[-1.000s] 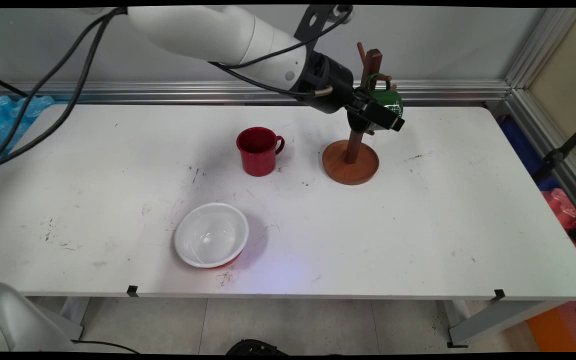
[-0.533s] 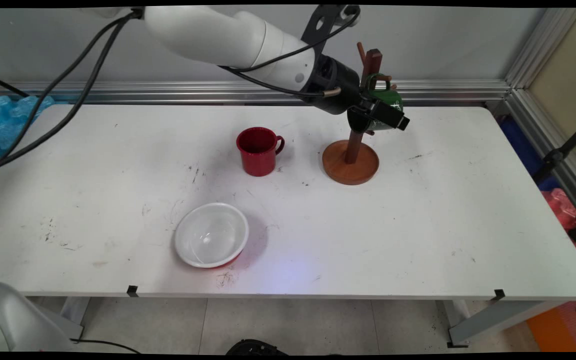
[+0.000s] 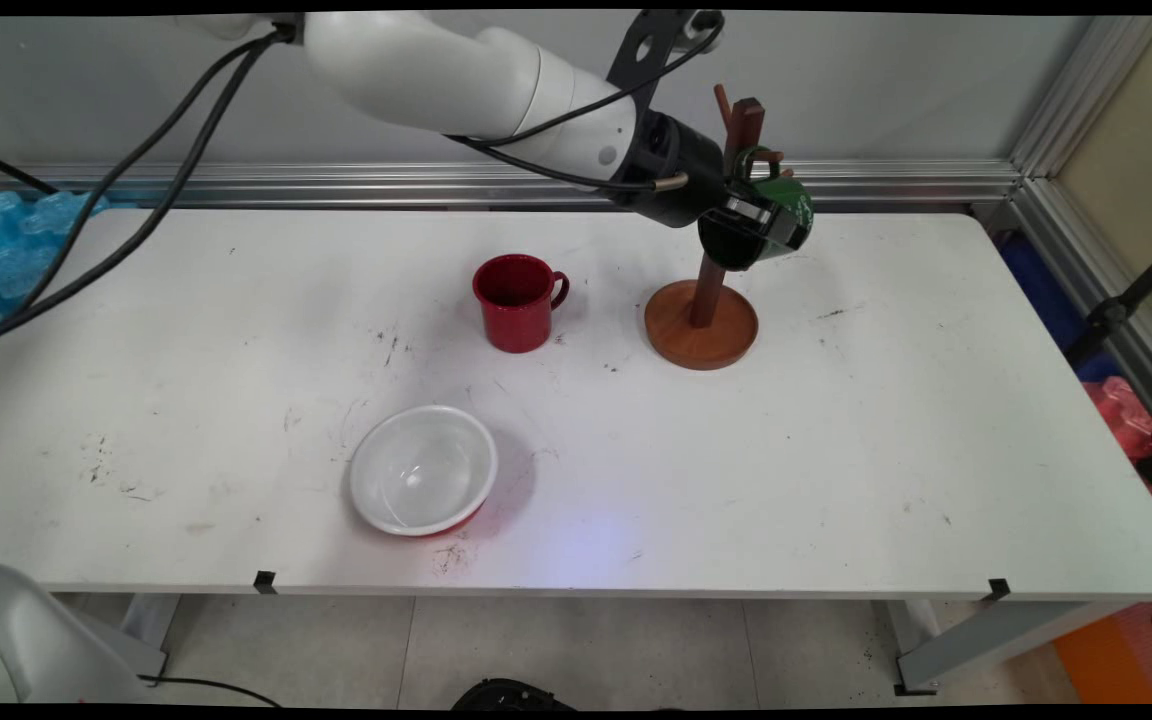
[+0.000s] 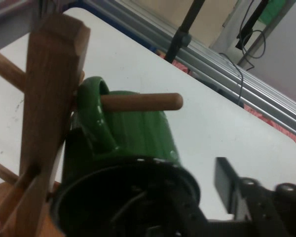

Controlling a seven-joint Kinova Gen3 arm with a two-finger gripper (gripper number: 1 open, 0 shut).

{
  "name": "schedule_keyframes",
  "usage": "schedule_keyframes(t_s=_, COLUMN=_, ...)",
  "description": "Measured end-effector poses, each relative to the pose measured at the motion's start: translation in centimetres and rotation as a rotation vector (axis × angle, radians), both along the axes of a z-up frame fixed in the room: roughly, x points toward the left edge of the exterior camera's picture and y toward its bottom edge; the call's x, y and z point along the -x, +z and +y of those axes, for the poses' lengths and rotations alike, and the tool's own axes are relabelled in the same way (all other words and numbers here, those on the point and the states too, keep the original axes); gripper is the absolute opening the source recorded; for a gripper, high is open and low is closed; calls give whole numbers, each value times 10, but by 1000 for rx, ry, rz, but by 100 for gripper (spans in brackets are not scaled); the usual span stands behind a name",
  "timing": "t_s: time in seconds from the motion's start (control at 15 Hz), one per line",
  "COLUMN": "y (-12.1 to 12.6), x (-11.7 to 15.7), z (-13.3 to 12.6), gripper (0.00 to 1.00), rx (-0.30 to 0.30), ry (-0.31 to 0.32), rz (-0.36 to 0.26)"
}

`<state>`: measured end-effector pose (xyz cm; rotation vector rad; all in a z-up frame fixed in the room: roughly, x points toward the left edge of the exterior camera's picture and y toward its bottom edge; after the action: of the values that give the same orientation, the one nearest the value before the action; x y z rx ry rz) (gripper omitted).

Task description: Pick up the green mug from the rack, then place the picked object on the table

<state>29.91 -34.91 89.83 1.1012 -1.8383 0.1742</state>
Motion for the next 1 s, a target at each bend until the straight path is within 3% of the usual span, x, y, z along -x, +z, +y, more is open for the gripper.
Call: schedule_keyframes(t_s=1.0, y=10, x=-8, z=7, gripper=0, rx=30, ry=-19, rz=-1)
